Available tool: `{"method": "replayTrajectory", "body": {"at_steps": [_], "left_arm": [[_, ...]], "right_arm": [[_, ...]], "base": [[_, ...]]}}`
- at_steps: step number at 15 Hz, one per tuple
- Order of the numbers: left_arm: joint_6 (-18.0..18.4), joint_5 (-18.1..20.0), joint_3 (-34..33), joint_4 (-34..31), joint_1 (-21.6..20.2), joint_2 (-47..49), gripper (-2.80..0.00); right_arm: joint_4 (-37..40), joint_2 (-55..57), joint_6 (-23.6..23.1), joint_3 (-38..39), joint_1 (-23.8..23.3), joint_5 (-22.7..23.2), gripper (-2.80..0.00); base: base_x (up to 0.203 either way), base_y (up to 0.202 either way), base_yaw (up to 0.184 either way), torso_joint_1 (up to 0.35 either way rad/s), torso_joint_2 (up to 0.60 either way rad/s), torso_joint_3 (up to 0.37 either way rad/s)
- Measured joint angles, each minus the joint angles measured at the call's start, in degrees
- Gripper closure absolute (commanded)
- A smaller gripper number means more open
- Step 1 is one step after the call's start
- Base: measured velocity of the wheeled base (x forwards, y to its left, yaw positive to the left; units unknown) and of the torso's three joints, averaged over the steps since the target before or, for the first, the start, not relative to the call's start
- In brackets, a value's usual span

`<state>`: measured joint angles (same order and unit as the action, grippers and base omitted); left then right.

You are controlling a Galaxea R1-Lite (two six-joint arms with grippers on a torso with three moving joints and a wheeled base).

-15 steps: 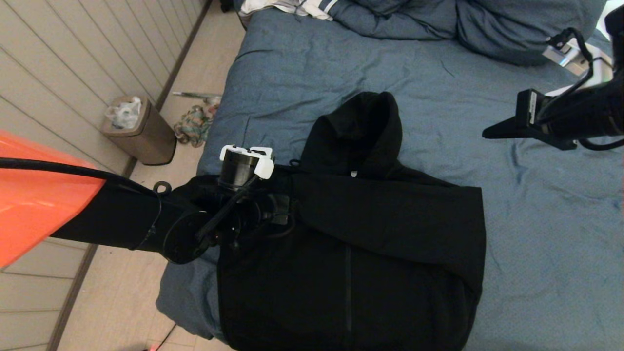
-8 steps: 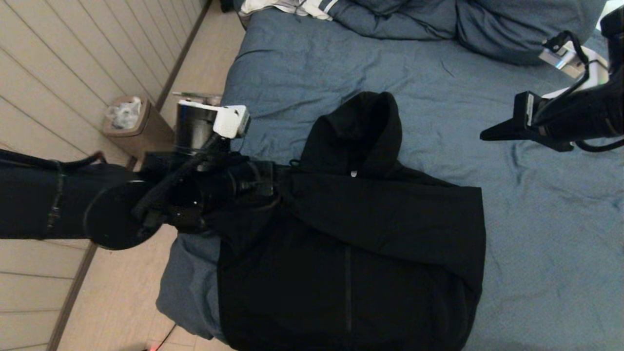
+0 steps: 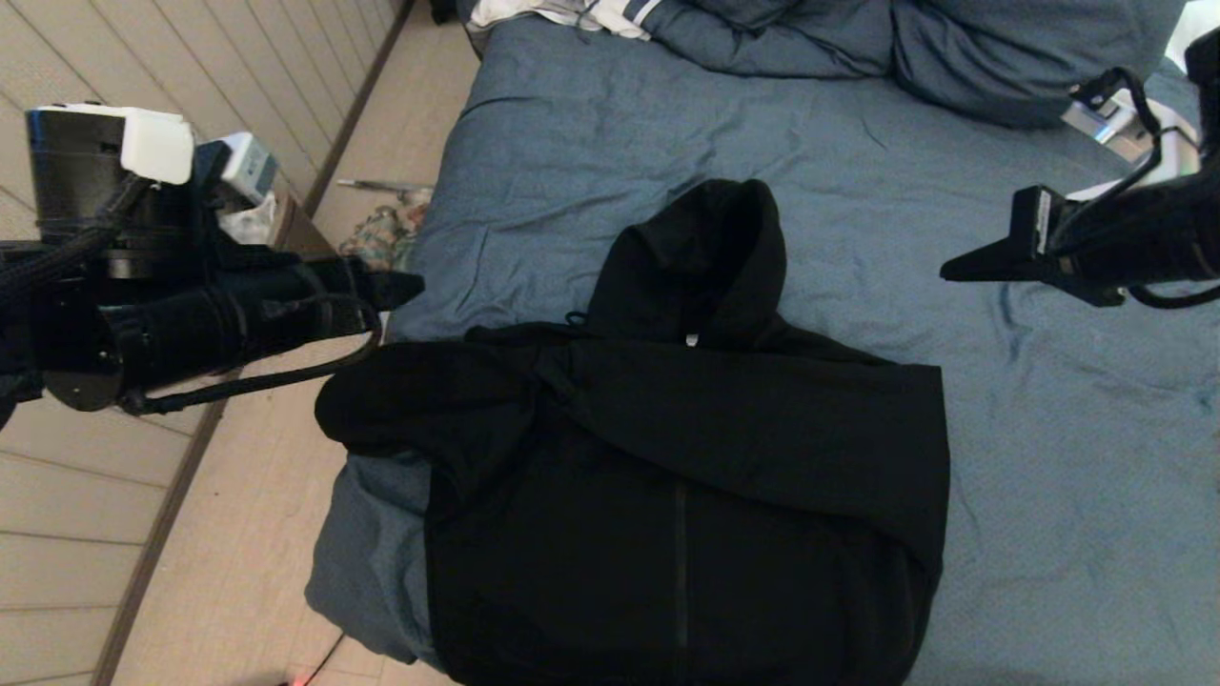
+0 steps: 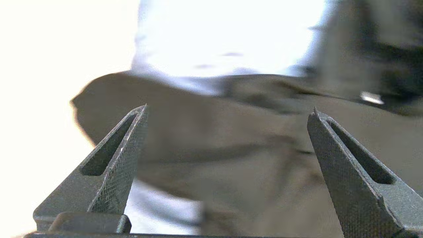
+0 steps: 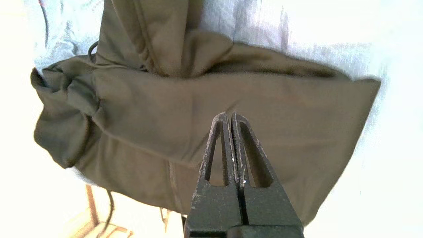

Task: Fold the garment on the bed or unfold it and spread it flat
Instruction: Fold the black sweatshirt

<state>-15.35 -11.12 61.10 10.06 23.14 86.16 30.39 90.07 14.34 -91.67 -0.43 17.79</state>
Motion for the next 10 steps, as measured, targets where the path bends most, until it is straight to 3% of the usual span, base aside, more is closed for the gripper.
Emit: {"method": "replayTrajectory", "body": {"at_steps": [3, 5, 7, 9, 10], "left_arm": [[-0.6, 10.1, -4.4, 0.3, -13.8, 0.5, -2.80], [-0.8, 15.1, -5.6, 0.9, -20.1, 4.7, -2.80], [-0.8, 17.7, -5.5, 3.1, -23.8, 10.6, -2.80], [-0.7, 18.8, -3.6, 6.9, -25.3, 17.0, -2.80], [-0.7, 18.9, -1.9, 8.1, -25.7, 19.8, 0.00]], "right_arm": [[0.0, 0.5, 0.7, -0.2, -1.2, -0.6, 0.00], [0.4, 2.1, 0.8, -1.8, -4.6, -1.2, 0.00], [2.3, 3.1, 0.8, -3.3, -9.5, -3.5, 0.00], [5.0, 3.7, -0.1, -4.4, -11.8, -9.9, 0.00], [5.3, 4.0, -0.6, -4.9, -13.0, -14.0, 0.00]], "base": [[0.000, 0.000, 0.000, 0.000, 0.00, 0.000], [0.000, 0.000, 0.000, 0.000, 0.00, 0.000], [0.000, 0.000, 0.000, 0.000, 0.00, 0.000], [0.000, 0.000, 0.000, 0.000, 0.00, 0.000], [0.000, 0.000, 0.000, 0.000, 0.00, 0.000]]}}
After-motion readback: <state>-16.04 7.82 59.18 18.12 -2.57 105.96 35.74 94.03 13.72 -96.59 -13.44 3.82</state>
